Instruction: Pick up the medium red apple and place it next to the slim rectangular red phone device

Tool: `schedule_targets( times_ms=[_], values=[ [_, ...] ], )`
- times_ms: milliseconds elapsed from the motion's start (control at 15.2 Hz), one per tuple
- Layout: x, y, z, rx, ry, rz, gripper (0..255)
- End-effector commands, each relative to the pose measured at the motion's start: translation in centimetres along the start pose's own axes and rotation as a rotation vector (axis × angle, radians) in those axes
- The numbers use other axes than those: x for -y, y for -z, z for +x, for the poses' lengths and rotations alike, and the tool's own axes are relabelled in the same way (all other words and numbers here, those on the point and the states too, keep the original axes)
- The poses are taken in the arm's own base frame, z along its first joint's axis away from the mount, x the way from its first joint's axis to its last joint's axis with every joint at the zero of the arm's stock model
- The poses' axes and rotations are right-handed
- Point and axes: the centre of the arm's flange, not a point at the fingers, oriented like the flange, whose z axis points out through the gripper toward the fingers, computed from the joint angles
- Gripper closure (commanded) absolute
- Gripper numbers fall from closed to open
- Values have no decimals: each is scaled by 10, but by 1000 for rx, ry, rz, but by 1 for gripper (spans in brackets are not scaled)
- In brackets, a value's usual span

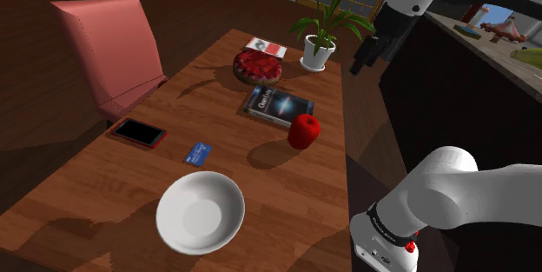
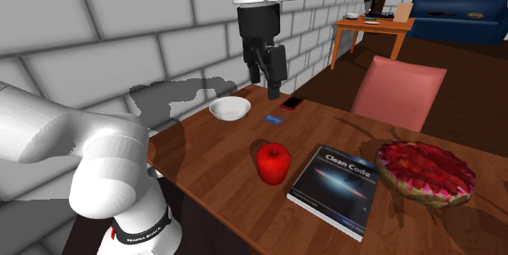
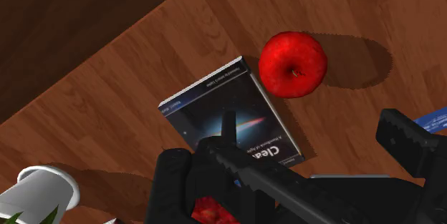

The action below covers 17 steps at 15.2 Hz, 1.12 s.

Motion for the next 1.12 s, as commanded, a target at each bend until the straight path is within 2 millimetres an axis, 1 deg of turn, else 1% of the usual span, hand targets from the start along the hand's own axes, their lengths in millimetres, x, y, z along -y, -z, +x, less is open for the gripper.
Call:
schedule_targets(
  times_ms=[0, 858, 1056],
  values=[
    [0, 0, 0, 0, 0, 0, 0],
    [28, -163, 54, 121, -452, 70, 0],
    [30, -179, 54, 125, -467, 73, 0]
  ],
)
